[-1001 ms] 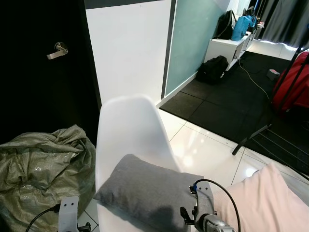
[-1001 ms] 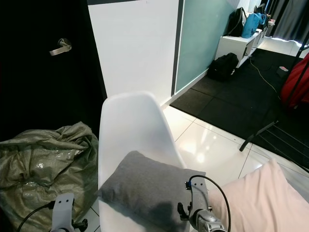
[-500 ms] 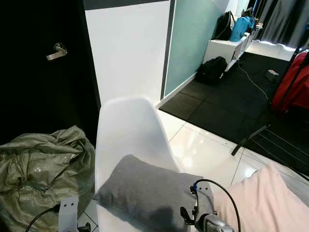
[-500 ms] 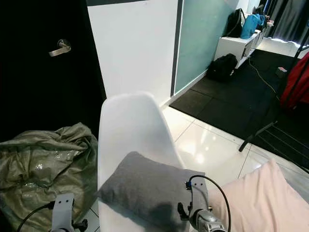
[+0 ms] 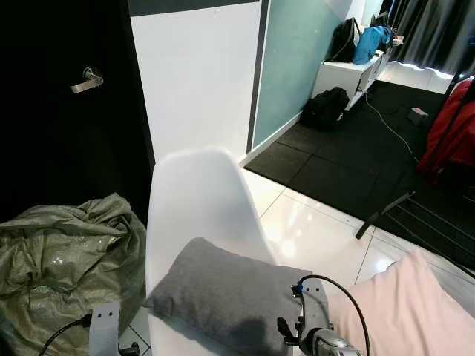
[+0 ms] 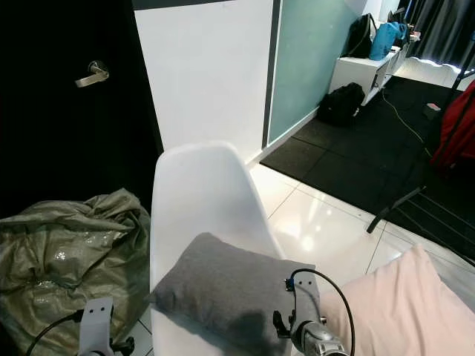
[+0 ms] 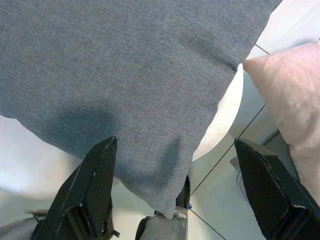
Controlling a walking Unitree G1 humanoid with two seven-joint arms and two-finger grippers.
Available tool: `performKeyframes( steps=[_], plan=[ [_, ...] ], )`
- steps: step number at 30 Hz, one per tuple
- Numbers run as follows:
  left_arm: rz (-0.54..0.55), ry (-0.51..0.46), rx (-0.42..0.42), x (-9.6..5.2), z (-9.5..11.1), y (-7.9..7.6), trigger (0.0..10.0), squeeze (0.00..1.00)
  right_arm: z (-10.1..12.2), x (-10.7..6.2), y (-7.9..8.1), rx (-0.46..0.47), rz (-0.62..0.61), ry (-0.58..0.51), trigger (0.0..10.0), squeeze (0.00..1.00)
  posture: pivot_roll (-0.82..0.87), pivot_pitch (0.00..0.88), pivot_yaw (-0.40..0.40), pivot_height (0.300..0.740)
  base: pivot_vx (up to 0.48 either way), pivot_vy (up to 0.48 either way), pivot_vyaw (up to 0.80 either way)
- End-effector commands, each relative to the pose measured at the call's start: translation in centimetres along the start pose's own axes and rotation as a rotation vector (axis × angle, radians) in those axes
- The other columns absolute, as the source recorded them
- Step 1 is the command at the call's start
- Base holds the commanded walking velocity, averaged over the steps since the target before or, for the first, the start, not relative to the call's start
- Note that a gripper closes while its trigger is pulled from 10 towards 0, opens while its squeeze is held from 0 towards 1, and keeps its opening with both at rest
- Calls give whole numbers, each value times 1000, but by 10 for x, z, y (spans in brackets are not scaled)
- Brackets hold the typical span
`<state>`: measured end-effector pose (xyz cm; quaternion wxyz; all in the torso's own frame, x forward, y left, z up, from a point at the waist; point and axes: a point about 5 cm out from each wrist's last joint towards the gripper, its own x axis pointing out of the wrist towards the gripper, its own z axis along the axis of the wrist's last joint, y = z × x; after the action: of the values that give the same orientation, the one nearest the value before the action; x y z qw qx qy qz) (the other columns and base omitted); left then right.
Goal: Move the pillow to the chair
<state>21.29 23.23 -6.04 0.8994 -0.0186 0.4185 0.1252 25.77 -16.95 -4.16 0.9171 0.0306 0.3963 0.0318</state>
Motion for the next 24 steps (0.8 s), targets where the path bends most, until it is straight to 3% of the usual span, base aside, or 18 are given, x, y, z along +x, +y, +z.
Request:
performKeyframes(
  steps=[1, 18, 24],
  plan=[
    [8, 20, 4, -1, -7, 5, 10000, 0, -4, -1, -1, -4, -4, 7, 10000, 0, -12, 15, -19, 740, 0, 0, 0],
    [-1, 24, 22, -1, -8, 3, 10000, 0, -5, -1, -2, -9, -5, 11, 10000, 0, -12, 12, -22, 740, 0, 0, 0],
    [-8, 26, 30, -1, -9, 0, 10000, 0, -4, -1, -2, -6, -7, 9, 10000, 0, -20, 15, -26, 740, -286, 0, 0]
  ],
)
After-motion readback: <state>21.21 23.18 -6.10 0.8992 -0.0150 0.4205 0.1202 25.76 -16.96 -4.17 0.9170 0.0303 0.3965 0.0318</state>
